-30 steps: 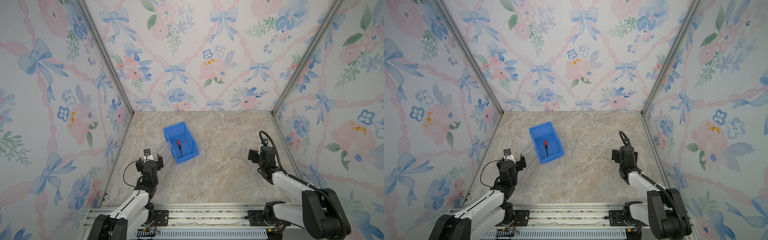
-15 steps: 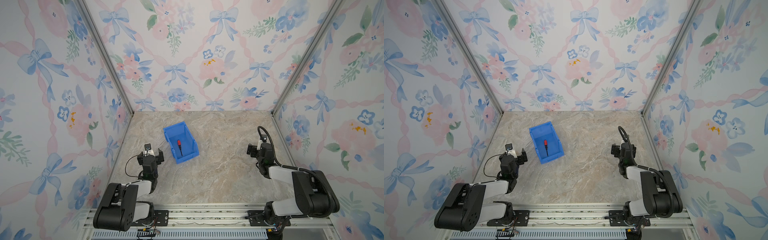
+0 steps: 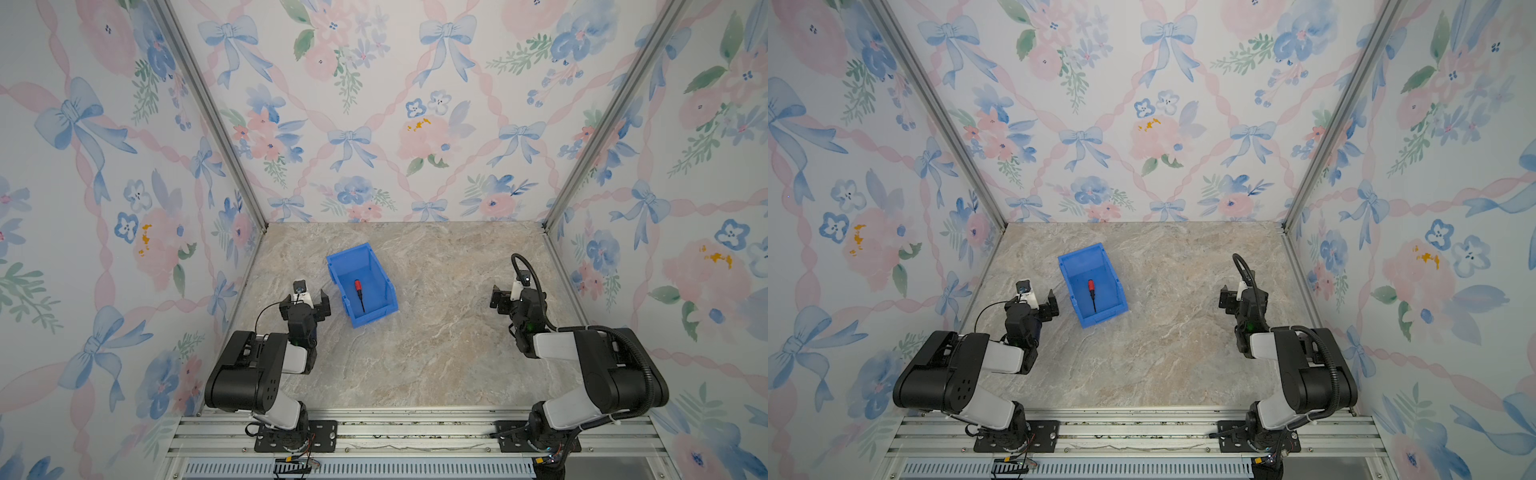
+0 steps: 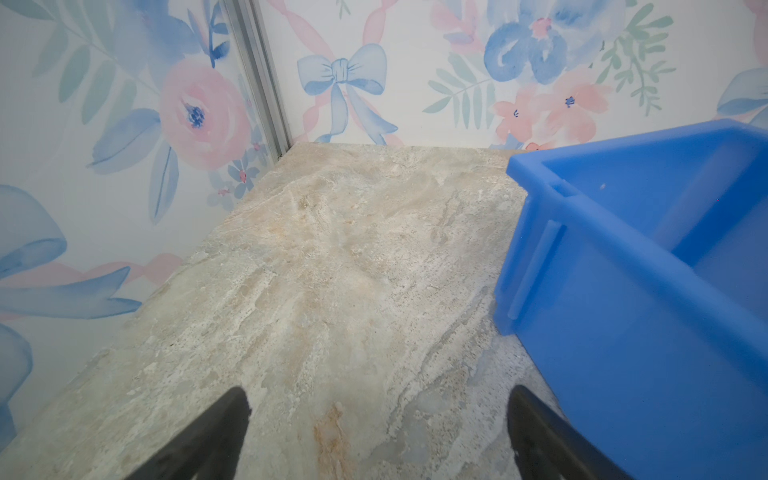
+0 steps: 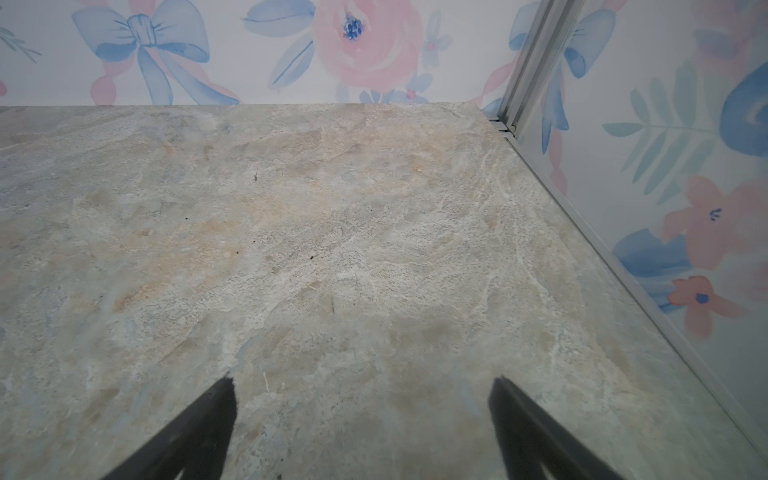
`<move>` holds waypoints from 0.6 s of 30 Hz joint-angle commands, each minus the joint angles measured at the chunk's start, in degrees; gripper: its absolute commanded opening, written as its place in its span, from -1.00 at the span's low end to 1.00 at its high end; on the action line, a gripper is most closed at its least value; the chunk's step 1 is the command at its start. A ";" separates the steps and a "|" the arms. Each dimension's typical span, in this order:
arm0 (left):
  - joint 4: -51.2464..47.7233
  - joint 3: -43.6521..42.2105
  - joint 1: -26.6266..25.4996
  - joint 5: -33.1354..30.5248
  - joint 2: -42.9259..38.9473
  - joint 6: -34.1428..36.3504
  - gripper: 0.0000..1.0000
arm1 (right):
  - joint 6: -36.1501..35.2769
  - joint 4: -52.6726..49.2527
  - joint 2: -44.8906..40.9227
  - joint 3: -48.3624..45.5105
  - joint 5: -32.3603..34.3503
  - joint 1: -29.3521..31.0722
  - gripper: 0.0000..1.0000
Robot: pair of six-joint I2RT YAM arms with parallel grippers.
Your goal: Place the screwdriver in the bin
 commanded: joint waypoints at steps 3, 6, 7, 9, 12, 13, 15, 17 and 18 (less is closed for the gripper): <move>3.68 -0.18 0.23 1.54 0.86 1.62 0.95 | -0.63 2.58 0.46 -0.39 -0.13 -0.03 0.94; 4.11 -0.42 0.12 1.48 0.87 1.67 0.95 | -0.67 2.58 0.37 -0.43 -0.12 -0.06 0.93; 4.20 -0.40 0.12 1.38 0.92 1.67 0.95 | -0.62 2.66 0.37 -0.48 -0.14 -0.01 0.93; 4.20 -0.40 0.13 1.38 0.91 1.68 0.95 | -0.64 2.80 0.36 -0.56 -0.19 -0.08 0.94; 4.22 -0.49 0.06 1.17 0.91 1.71 0.95 | -0.67 2.84 0.37 -0.53 -0.13 -0.02 0.93; 4.30 -0.44 -0.04 1.03 0.92 1.81 0.95 | -0.62 2.84 0.36 -0.62 -0.20 0.01 0.93; 4.41 -0.44 0.00 1.05 0.97 1.75 0.95 | -0.62 2.84 0.37 -0.57 -0.17 -0.08 0.93; 4.45 -0.47 -0.04 1.03 1.05 1.76 0.95 | -0.62 2.84 0.35 -0.57 -0.25 -0.03 0.94; 4.44 -0.44 -0.04 1.03 0.97 1.79 0.95 | -0.64 2.85 0.37 -0.52 -0.25 -0.14 0.94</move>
